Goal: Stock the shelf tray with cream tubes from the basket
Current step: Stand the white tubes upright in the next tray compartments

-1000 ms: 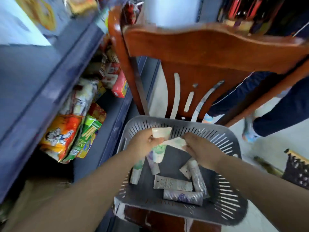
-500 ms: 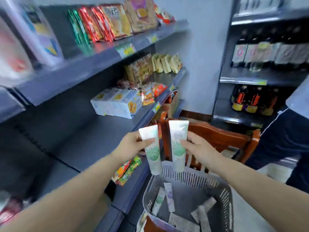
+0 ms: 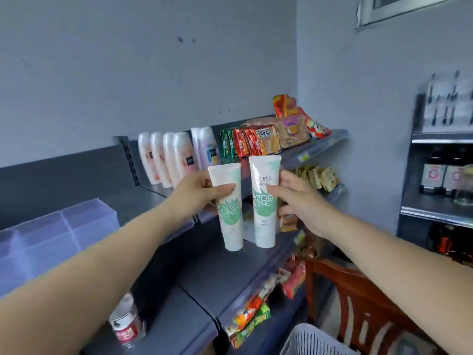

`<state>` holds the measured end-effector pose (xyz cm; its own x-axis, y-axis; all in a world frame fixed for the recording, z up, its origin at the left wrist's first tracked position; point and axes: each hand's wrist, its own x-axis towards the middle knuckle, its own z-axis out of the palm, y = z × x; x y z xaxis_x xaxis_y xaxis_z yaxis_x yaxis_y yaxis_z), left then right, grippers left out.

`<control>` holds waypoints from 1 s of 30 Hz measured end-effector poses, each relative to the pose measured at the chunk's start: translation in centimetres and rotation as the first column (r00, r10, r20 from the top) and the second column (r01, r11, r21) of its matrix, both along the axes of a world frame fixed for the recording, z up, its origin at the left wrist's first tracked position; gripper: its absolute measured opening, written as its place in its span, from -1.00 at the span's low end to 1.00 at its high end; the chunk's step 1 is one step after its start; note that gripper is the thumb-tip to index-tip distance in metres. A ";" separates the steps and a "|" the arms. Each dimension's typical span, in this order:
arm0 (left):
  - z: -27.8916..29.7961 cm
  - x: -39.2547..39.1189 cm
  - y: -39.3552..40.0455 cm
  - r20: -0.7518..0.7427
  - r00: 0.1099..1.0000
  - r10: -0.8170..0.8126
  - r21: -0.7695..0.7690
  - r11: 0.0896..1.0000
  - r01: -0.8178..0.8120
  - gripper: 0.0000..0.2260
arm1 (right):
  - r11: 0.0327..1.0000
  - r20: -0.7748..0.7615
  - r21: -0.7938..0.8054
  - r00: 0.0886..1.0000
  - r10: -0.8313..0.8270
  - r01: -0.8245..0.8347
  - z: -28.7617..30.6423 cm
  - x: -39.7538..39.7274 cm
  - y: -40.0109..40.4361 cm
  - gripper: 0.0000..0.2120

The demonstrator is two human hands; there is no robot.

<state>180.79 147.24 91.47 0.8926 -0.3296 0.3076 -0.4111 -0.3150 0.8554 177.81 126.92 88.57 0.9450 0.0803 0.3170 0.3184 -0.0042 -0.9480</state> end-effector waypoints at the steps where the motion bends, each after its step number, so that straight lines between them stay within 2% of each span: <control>1: 1.4 -0.3 1.1 0.021 1.000 0.018 0.000 1.000 -0.018 -0.87 | 1.000 0.025 -0.001 1.000 0.017 -0.017 1.3 0.1 0.9 -0.80; 4: 5.2 -1.3 4.4 0.089 0.993 0.079 -0.004 0.997 -0.079 -0.81 | 0.997 0.095 0.003 0.993 0.075 -0.076 4.8 0.8 3.9 -0.81; 9: 9.6 -3.7 10.4 0.191 0.964 0.187 0.003 0.982 -0.191 -0.90 | 0.976 0.189 -0.011 0.958 0.216 -0.218 9.1 1.6 10.1 -0.83; 13: 11.7 -5.7 15.2 0.243 0.932 0.270 0.056 0.955 -0.291 -0.84 | 0.934 0.247 -0.101 0.901 0.358 -0.343 11.2 2.0 15.4 -0.82; 20: 13.5 -9.8 23.2 0.237 0.861 0.451 0.062 0.877 -0.476 -0.83 | 0.832 0.246 -0.186 0.795 0.554 -0.523 13.5 2.2 23.5 -0.85; 24: 13.5 -12.6 27.5 0.234 0.811 0.536 0.058 0.825 -0.562 -0.95 | 0.748 0.201 -0.259 0.723 0.661 -0.611 14.0 2.0 28.3 -0.86; 30: 13.0 -15.3 31.9 0.240 0.741 0.627 0.057 0.753 -0.656 -0.98 | 0.674 0.161 -0.281 0.659 0.735 -0.683 14.1 1.5 33.4 -0.87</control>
<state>165.52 179.10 104.51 0.8328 0.2503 0.4937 -0.2221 -0.6659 0.7122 179.35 160.29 102.68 0.4681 0.7724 0.4292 0.5109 0.1597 -0.8447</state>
